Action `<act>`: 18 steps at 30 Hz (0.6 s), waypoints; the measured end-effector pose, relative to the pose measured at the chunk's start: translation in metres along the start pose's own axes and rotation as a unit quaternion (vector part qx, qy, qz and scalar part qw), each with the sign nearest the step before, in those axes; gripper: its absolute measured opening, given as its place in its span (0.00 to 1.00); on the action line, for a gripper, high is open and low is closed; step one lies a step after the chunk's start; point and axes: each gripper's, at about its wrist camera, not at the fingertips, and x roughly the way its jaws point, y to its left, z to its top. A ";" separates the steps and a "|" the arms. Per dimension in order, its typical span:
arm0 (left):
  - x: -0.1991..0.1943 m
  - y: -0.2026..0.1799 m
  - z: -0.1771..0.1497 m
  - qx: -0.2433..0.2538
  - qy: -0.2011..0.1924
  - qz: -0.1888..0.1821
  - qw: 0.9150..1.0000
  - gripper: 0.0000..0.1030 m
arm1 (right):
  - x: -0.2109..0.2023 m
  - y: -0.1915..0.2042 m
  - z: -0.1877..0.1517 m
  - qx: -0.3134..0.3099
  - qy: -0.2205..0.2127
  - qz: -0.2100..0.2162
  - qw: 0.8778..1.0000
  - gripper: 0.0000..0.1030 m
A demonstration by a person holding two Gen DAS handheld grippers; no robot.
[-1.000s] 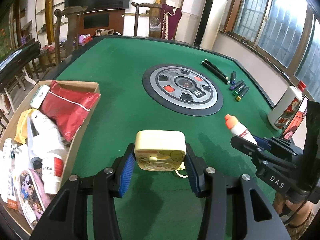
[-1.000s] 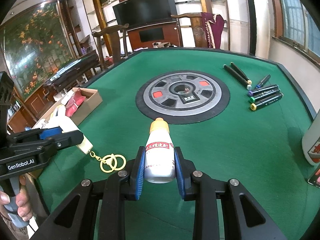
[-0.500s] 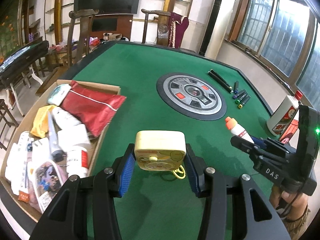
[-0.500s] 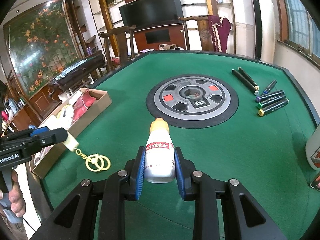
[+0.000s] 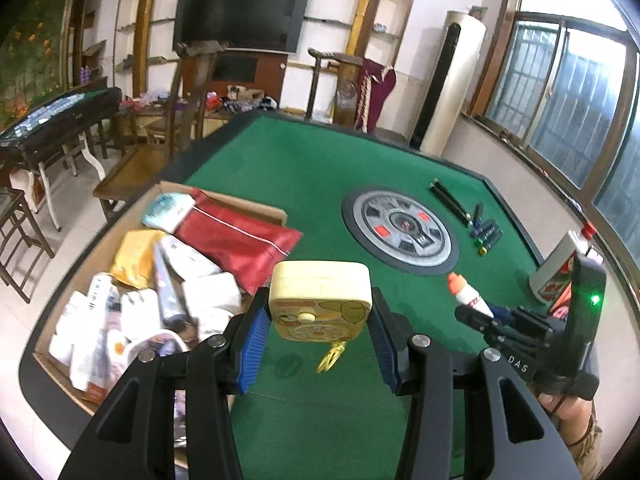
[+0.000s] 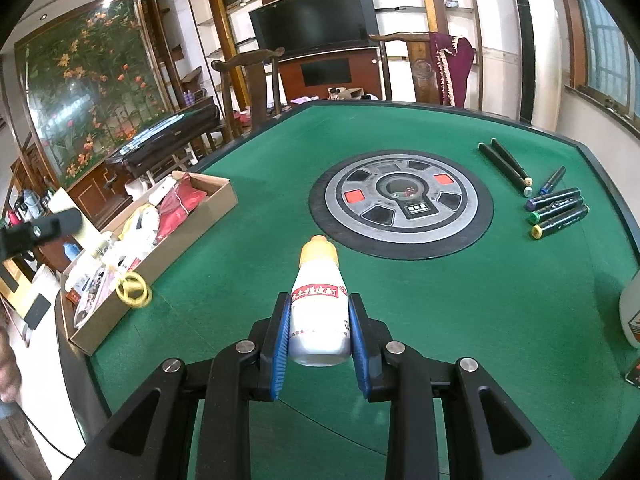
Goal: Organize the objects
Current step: 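Carry the yellow card and white bottle over the cardboard box with both grippers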
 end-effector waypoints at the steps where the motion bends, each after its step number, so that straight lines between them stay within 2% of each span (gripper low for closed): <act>1: -0.004 0.001 0.001 -0.001 -0.002 0.001 1.000 0.45 | 0.000 0.000 0.000 0.000 0.000 0.000 1.000 0.28; 18: -0.046 0.052 0.000 -0.026 -0.017 0.063 0.998 0.45 | 0.006 0.022 0.004 -0.028 0.005 0.012 1.000 0.28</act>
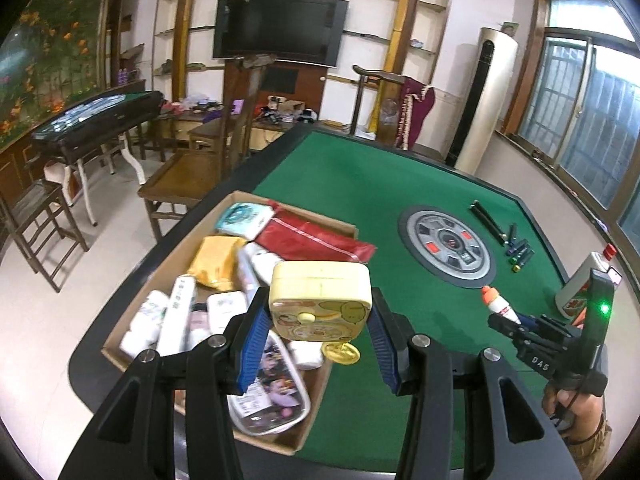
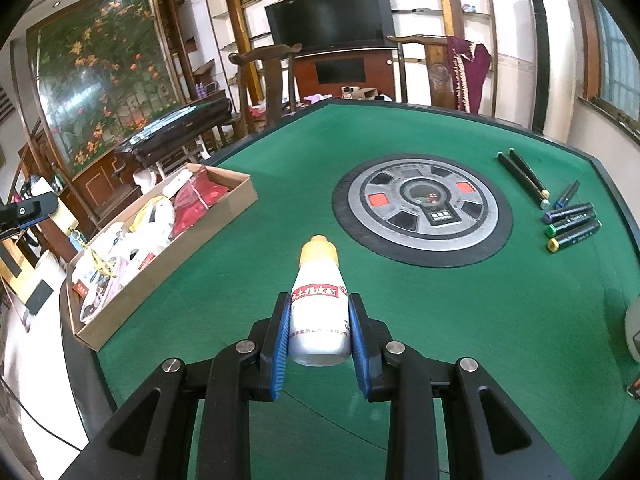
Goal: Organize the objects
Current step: 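Carry the yellow card and white bottle over the cardboard box with both grippers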
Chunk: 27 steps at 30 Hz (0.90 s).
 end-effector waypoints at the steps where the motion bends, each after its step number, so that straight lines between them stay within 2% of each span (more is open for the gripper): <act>1: -0.001 0.005 -0.001 -0.002 0.001 0.006 1.000 0.45 | 0.000 0.002 0.001 -0.002 0.000 0.001 1.000 0.28; 14: 0.002 0.058 -0.019 -0.047 0.031 0.063 0.996 0.45 | 0.012 0.037 0.010 -0.042 0.009 0.022 0.999 0.28; 27: 0.017 0.077 -0.032 -0.055 0.070 0.101 0.991 0.45 | 0.019 0.077 0.024 -0.083 0.009 0.047 0.995 0.29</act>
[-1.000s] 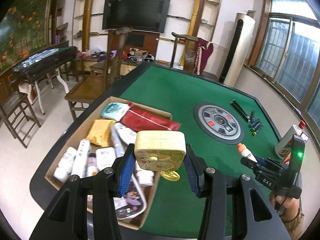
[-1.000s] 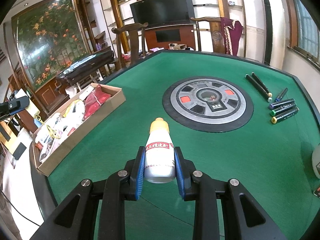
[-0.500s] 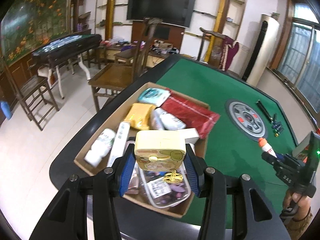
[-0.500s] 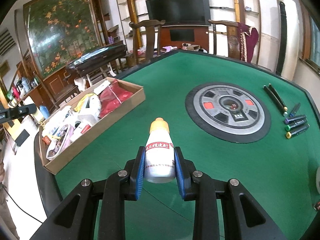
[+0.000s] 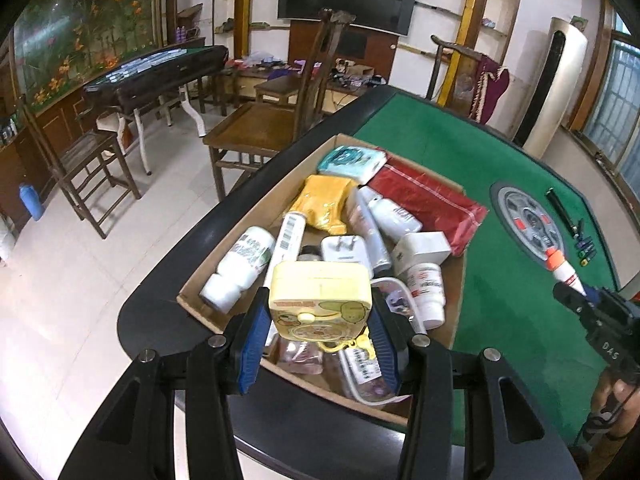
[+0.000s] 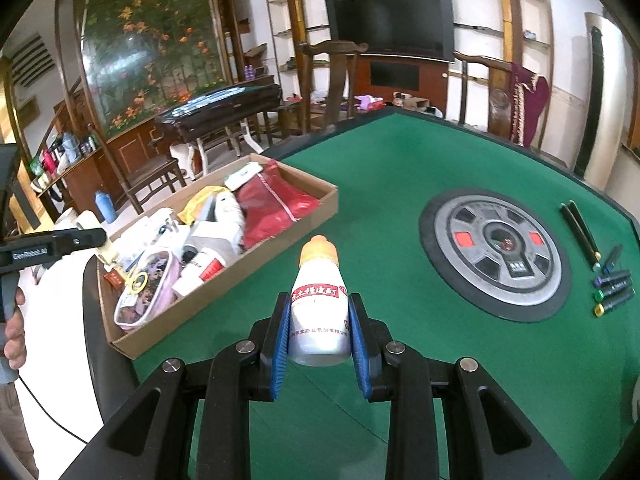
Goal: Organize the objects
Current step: 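Carry the yellow card and white bottle over the cardboard box with both grippers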
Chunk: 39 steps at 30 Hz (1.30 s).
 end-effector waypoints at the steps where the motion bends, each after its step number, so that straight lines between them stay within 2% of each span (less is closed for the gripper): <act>1: 0.001 0.001 0.000 0.000 0.003 0.004 1.000 0.45 | 0.002 0.003 0.001 -0.004 0.001 0.003 1.000 0.29; 10: 0.026 0.003 -0.010 0.011 0.040 0.006 0.999 0.45 | 0.019 0.033 0.010 -0.026 0.012 0.033 0.999 0.29; 14: 0.034 0.006 -0.012 0.011 0.050 0.008 0.999 0.45 | 0.028 0.045 0.014 -0.028 0.024 0.066 0.997 0.29; 18: 0.039 0.008 -0.012 0.013 0.054 0.008 0.998 0.45 | 0.038 0.057 0.018 -0.030 0.036 0.095 0.994 0.29; 25: 0.050 0.010 -0.009 0.014 0.062 0.009 0.998 0.45 | 0.053 0.078 0.027 -0.043 0.045 0.114 0.991 0.29; 29: 0.055 0.009 -0.009 0.022 0.063 0.023 0.998 0.45 | 0.063 0.083 0.031 -0.041 0.056 0.129 0.989 0.29; 39: 0.057 0.013 -0.010 0.025 0.063 0.020 0.998 0.45 | 0.095 0.107 0.037 -0.048 0.086 0.159 0.982 0.29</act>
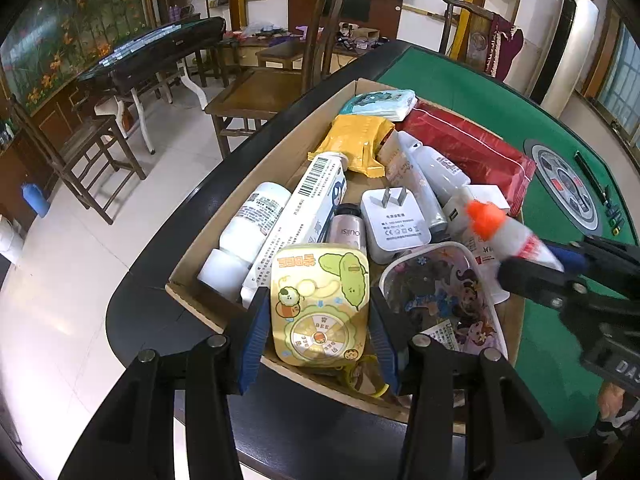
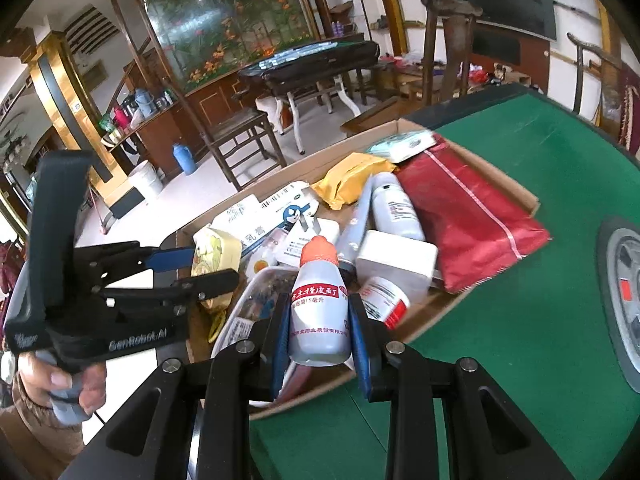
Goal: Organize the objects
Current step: 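Carry the yellow card and white bottle over the cardboard box with both grippers, then lower both items into the box and open both grippers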
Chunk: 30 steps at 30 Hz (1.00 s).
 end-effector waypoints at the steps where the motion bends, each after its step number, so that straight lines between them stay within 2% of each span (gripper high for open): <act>1: 0.000 0.000 0.000 0.001 0.000 0.000 1.000 0.45 | 0.005 -0.001 0.002 0.004 0.004 0.003 1.000 0.29; 10: -0.001 0.002 0.001 -0.003 0.000 -0.004 1.000 0.46 | 0.024 -0.015 0.011 0.029 0.009 -0.005 1.000 0.29; 21: 0.003 0.006 0.000 -0.006 -0.009 -0.001 1.000 0.46 | 0.028 -0.016 0.015 0.038 0.004 -0.010 0.999 0.29; 30: 0.001 0.007 -0.001 -0.013 -0.012 -0.018 1.000 0.52 | 0.025 -0.013 0.013 0.043 -0.003 -0.015 0.999 0.30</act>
